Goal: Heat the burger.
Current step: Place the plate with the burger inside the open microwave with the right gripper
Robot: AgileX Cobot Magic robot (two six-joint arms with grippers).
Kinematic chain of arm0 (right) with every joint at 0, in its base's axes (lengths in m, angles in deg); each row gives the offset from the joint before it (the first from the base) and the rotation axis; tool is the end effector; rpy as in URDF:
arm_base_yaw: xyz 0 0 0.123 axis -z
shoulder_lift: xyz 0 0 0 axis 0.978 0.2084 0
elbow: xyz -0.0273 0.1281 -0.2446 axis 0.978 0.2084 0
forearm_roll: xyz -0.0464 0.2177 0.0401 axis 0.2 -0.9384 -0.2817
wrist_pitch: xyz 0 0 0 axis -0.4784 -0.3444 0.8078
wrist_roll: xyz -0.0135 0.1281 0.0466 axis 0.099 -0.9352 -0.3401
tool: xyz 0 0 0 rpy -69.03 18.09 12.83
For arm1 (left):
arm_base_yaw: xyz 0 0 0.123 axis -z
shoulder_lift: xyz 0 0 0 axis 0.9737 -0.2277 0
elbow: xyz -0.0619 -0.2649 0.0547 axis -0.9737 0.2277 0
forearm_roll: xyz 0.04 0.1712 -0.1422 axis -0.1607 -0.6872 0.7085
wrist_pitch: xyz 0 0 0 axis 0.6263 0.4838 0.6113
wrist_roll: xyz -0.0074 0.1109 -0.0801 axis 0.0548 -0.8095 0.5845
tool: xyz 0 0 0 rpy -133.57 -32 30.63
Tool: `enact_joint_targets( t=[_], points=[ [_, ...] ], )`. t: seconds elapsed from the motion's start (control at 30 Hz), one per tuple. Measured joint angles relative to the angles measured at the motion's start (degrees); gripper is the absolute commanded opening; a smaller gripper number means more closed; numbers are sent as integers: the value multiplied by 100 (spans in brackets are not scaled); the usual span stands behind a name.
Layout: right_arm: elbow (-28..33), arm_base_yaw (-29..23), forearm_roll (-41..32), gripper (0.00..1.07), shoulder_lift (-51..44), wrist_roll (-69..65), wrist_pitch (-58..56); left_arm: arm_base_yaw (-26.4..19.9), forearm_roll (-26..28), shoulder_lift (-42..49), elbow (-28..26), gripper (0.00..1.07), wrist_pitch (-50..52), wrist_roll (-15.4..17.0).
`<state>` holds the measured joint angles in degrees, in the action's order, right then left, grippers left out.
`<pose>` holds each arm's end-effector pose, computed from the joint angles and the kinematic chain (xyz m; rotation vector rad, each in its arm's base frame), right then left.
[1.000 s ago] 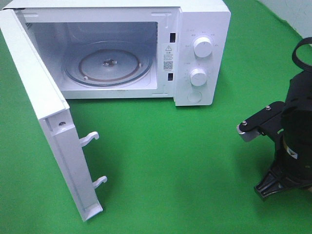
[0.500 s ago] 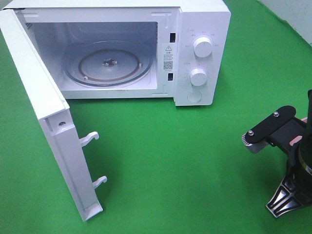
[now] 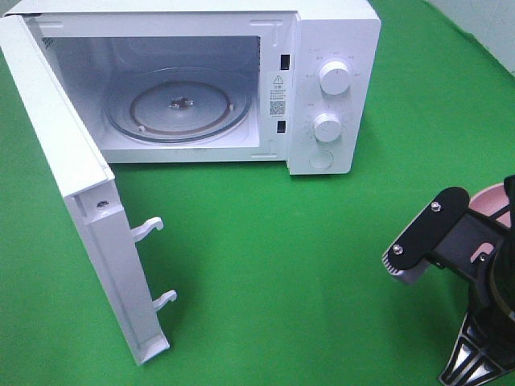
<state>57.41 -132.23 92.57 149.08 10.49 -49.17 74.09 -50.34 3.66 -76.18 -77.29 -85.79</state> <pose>0.1473 0.0927 0.1448 -0.8987 2.6785 -0.6261 0.0184 -0.0194 0.2481 0.0311 2.0263 -0.1286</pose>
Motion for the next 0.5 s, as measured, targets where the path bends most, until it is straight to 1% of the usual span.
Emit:
enact_joint_targets(
  t=[0.03, 0.07, 0.1, 0.2, 0.23, 0.27, 0.3, 0.33, 0.37, 0.5],
  points=[
    [0, -206, -34, 0, 0, -46, -17, 0, 0, 0, 0, 100, 0, 0],
    [0, -206, -34, 0, 0, -46, -17, 0, 0, 0, 0, 100, 0, 0],
    [6, -395, -40, 0, 0, -74, -34, 0, 0, 0, 0, 100, 0, 0],
    [6, -504, -40, 0, 0, -74, -52, 0, 0, 0, 0, 100, 0, 0],
    [11, -688, -40, 0, 0, -74, -57, 0, 0, 0, 0, 100, 0, 0],
    [11, -688, -40, 0, 0, -74, -57, 0, 0, 0, 0, 100, 0, 0],
    [11, -877, -40, 0, 0, -74, -57, 0, 0, 0, 0, 100, 0, 0],
    [11, -877, -40, 0, 0, -74, -57, 0, 0, 0, 0, 100, 0, 0],
    [11, -1031, -40, 0, 0, -74, -57, 0, 0, 0, 0, 100, 0, 0],
    [11, -1175, -40, 0, 0, 23, -52, 0, 0, 0, 0, 100, 0, 0]
  ],
)
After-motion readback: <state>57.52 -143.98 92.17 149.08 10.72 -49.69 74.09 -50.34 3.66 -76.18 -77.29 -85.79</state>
